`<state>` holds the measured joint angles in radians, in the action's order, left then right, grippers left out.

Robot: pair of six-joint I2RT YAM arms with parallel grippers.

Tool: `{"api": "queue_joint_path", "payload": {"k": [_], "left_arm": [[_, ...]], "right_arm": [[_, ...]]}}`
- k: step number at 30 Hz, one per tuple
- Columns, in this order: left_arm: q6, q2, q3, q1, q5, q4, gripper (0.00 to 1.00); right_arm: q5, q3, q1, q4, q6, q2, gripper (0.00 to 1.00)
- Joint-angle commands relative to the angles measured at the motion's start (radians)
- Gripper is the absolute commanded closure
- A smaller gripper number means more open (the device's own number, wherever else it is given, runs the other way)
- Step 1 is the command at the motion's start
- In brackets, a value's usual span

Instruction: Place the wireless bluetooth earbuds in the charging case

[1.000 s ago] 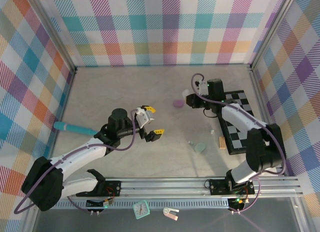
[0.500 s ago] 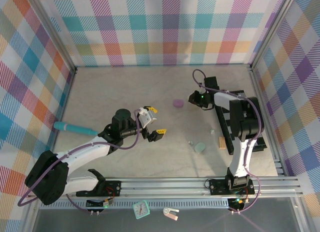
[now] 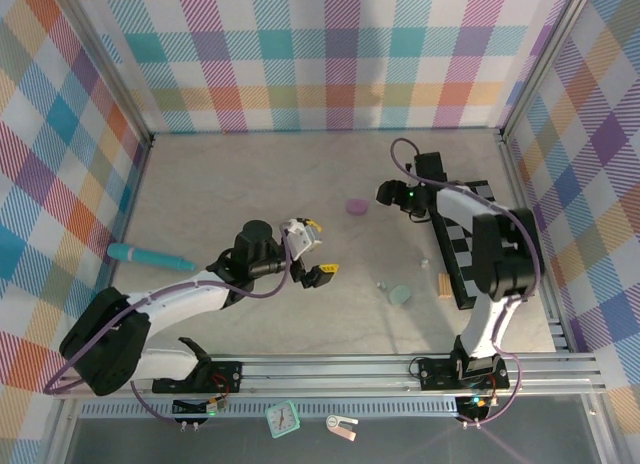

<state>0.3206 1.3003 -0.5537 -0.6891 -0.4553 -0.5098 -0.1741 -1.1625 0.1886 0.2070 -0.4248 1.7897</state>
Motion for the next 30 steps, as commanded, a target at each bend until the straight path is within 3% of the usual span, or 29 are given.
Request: {"api": "queue_joint_path", "payload": {"k": [1, 14, 21, 26, 30], "left_arm": [[-0.019, 0.046, -0.042, -0.055, 0.033, -0.064, 0.0], [-0.187, 0.291, -0.173, -0.384, 0.36, -0.128, 0.0], [-0.212, 0.442, -0.383, -0.527, 0.559, 0.203, 0.0], [-0.323, 0.551, -0.571, -0.54, 0.605, 0.474, 0.0], [-0.354, 0.628, -0.677, -0.541, 0.596, 0.616, 0.09]], "right_arm": [[0.069, 0.085, -0.006, 0.049, 0.009, -0.144, 0.21], [0.197, 0.375, -0.006, 0.226, -0.005, -0.632, 0.17], [0.242, 0.418, -0.007, 0.261, 0.015, -0.801, 0.17], [0.278, 0.439, -0.008, 0.292, 0.04, -0.867, 0.16], [0.309, 0.46, -0.011, 0.295, 0.05, -0.901, 0.16]]}}
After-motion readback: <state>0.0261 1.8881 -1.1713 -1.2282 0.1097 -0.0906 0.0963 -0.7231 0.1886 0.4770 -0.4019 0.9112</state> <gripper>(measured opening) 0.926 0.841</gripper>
